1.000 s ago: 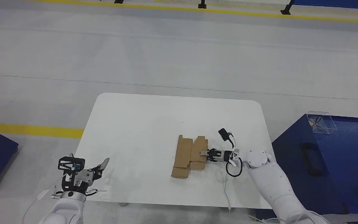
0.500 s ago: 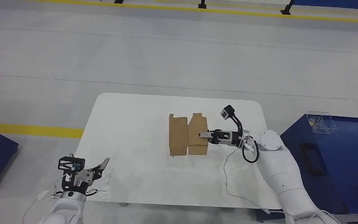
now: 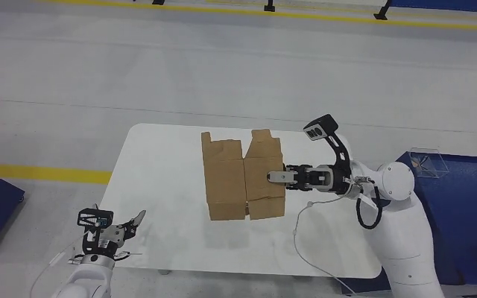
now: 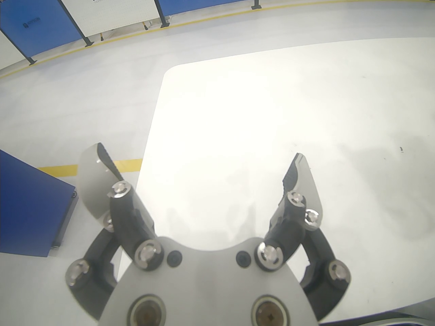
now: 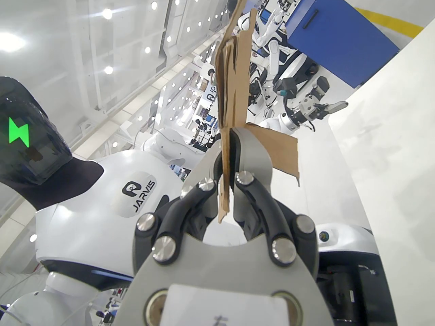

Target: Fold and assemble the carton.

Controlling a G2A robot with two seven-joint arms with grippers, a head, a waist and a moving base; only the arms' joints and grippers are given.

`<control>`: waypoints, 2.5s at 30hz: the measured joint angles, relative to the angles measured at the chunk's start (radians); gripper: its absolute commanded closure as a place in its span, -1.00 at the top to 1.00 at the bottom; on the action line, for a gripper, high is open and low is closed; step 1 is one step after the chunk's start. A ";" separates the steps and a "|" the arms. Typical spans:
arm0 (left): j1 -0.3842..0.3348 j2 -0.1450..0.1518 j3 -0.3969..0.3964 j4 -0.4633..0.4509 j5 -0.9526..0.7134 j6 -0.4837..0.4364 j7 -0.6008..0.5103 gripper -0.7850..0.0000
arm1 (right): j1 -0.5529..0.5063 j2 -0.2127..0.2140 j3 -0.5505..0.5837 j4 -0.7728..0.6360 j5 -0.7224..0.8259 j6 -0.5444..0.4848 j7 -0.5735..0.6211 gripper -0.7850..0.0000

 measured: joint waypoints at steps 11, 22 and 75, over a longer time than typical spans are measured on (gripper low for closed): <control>0.000 0.000 0.000 0.000 0.000 0.000 0.000 1.00 | -0.001 0.001 0.002 -0.007 -0.004 0.001 0.000 -1.00; 0.000 0.000 0.000 0.000 0.000 0.000 0.000 1.00 | -0.001 0.001 0.002 -0.007 -0.004 0.001 0.000 -1.00; 0.000 0.000 0.000 0.000 0.000 0.000 0.000 1.00 | -0.093 -0.100 -0.226 0.258 1.099 0.473 0.033 -1.00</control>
